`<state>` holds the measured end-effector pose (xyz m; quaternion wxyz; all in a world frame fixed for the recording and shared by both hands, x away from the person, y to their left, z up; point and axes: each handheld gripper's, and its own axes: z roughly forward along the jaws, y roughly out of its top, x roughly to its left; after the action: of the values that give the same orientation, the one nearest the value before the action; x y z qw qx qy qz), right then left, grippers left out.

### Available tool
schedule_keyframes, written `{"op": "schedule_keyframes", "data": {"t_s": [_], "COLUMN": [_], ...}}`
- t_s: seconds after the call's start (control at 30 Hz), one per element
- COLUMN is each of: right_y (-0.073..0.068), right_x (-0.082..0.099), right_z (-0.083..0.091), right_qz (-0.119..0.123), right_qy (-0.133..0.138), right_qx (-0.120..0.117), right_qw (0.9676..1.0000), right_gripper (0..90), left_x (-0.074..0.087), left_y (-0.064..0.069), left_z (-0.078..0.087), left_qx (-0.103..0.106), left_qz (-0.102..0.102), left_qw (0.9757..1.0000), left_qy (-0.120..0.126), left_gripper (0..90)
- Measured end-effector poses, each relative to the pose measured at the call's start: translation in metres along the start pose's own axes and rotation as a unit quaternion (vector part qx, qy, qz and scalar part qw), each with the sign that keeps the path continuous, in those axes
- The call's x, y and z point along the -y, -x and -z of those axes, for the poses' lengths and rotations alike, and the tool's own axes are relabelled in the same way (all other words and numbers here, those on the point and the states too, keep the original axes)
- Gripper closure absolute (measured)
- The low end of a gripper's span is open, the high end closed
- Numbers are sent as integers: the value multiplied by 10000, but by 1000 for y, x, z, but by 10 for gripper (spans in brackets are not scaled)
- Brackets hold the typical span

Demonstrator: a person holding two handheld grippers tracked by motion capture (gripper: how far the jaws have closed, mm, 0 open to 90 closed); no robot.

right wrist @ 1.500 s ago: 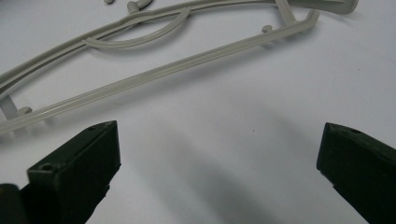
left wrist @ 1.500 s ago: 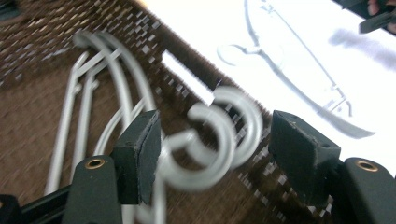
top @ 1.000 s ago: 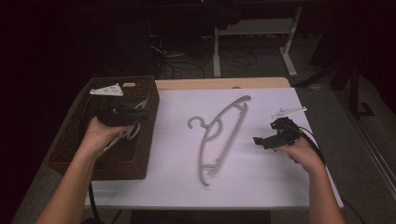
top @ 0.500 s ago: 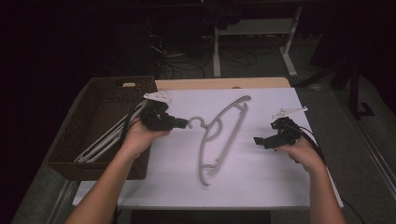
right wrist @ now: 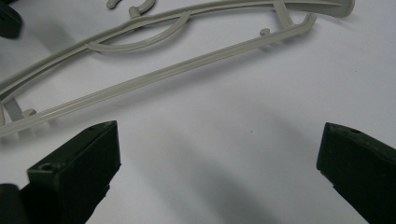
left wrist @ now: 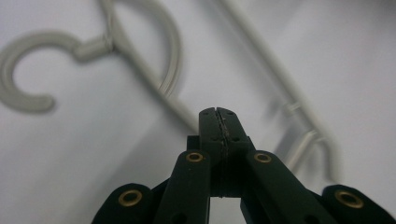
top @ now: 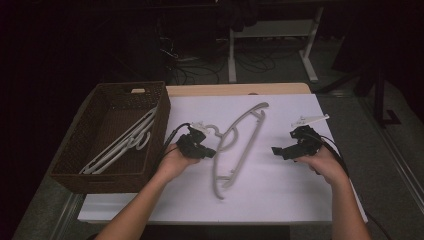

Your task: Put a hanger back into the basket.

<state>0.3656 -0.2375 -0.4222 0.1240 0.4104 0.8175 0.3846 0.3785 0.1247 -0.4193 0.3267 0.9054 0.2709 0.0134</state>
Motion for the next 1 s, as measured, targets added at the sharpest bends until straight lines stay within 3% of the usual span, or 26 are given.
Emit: {"op": "schedule_keyframes", "data": {"t_s": [0.03,0.17,0.33,0.63,1.0], "right_y": [0,0,0,0,1], "right_x": [0,0,0,-1,-1], "right_z": [0,0,0,-2,-2], "right_qz": [8,0,1,22,-2], "right_qy": [6,13,13,7,1], "right_qx": [-3,-2,4,-5,9], "right_qw": [10000,10000,10000,10000,10000], "right_gripper": [0,0,0,0,0], "left_x": [7,11,10,-1,-20], "left_y": [-4,-3,2,26,58], "left_z": [-9,-19,-18,-31,-57], "left_qx": [-7,-22,-75,239,669], "left_qz": [33,6,-87,-292,-521], "left_qw": [10000,9998,9997,9992,9964], "left_qy": [-83,-217,-194,-123,-34], "left_gripper": [900,900,900,900,900]}}
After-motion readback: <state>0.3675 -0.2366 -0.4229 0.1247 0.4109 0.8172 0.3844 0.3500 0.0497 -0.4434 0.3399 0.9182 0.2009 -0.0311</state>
